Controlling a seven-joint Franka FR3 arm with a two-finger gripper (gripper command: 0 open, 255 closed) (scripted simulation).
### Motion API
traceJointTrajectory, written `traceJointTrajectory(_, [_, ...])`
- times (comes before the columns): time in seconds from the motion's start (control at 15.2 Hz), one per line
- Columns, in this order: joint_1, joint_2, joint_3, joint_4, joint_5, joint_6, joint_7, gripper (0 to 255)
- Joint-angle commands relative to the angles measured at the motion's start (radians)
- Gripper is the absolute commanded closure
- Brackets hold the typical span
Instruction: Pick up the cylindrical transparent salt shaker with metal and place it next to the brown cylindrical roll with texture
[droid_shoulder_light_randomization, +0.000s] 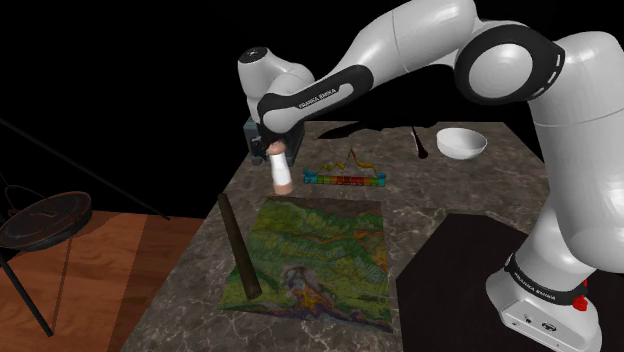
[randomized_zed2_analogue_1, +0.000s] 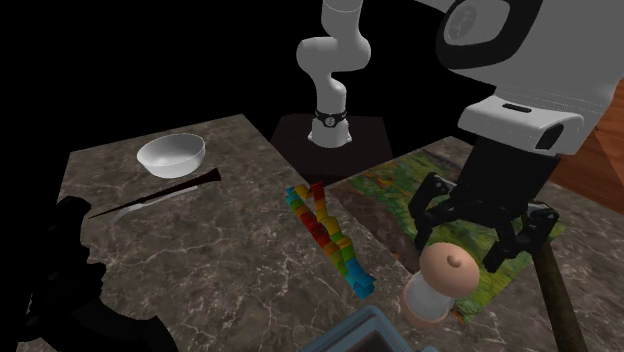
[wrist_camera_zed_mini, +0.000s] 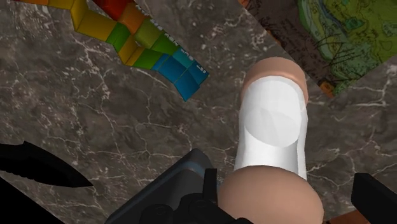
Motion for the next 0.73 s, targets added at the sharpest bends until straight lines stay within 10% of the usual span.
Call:
traceJointTrajectory(0.0, [0.005, -0.024, 0.005, 0.010, 0.007, -0.035, -0.003, 0])
traceJointTrajectory(0.66, [0.011, -0.050, 0.011, 0.026, 0.014, -0.078, -0.008, 0])
